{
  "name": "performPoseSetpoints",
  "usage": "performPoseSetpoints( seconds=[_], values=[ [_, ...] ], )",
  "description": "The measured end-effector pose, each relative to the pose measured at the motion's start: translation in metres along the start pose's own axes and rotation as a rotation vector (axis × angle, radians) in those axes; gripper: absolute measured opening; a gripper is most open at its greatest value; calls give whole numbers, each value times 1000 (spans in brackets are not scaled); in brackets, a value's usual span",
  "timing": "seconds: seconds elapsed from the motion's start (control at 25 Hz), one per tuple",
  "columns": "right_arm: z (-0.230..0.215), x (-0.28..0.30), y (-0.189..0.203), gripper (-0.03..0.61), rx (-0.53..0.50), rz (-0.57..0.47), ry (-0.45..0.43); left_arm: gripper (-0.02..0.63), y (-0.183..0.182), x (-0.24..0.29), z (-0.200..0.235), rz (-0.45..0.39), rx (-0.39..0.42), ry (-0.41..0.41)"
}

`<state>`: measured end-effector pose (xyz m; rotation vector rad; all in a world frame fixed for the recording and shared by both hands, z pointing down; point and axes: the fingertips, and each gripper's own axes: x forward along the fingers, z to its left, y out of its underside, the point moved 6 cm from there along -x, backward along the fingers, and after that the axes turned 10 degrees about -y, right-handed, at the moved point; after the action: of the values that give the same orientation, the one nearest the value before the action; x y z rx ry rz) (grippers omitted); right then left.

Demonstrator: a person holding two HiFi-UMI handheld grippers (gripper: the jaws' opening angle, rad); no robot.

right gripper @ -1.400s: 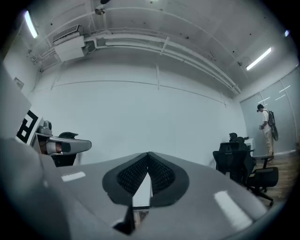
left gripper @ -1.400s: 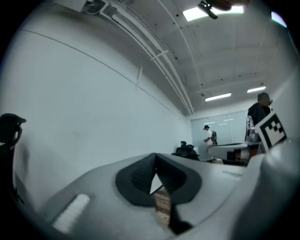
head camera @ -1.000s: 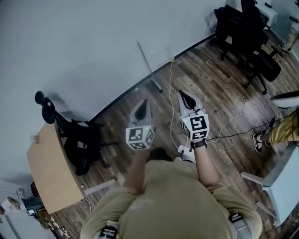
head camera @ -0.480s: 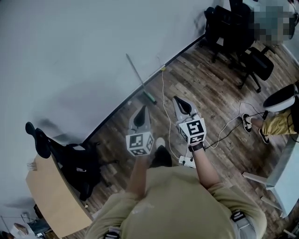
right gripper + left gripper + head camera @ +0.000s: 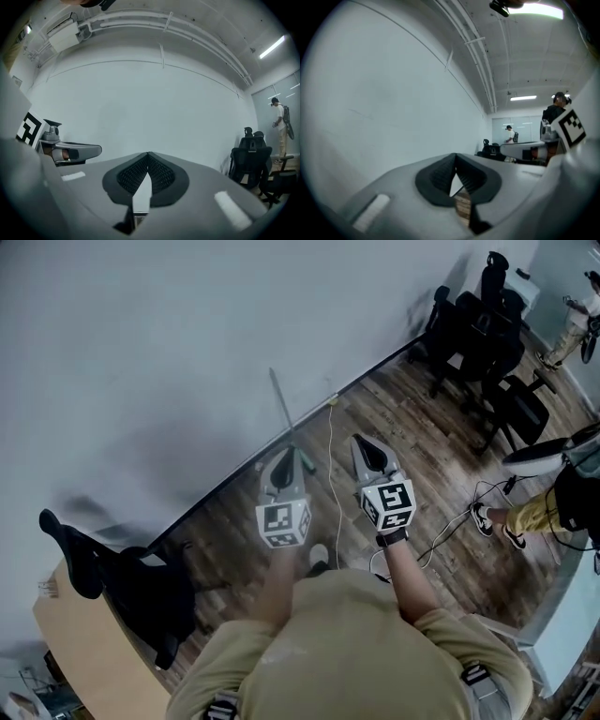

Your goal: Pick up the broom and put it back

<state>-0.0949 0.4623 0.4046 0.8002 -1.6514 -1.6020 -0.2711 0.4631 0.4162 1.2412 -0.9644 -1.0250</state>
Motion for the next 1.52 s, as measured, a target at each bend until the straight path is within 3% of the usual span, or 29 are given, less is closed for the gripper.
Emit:
performPoseSetpoints(
  seconds=[0.24, 0.48, 0.68, 0.92, 1.16, 1.36, 1.52],
  values=[
    [0, 58, 21, 5, 20, 48, -23, 2, 11, 46, 54, 22, 3, -44],
    [-30, 109, 34, 5, 47, 79, -86, 2, 33, 91, 67, 80, -11, -73],
    [-68, 182, 52, 5, 81, 86, -165, 2, 39, 147, 89, 84, -3, -151],
    [-131, 284, 48, 5, 10, 148, -283, 2, 35, 240, 116, 88, 5, -275],
    [-206, 355, 48, 5, 47, 138, -265, 0, 53, 318, 108, 158, -66, -294],
    [-232, 401, 95, 5, 111, 231, -310, 0, 81, 342, 124, 225, -41, -355],
    [-250, 418, 161, 5, 172, 370, -284, 0, 112, 351, 145, 252, -109, -392]
  ],
)
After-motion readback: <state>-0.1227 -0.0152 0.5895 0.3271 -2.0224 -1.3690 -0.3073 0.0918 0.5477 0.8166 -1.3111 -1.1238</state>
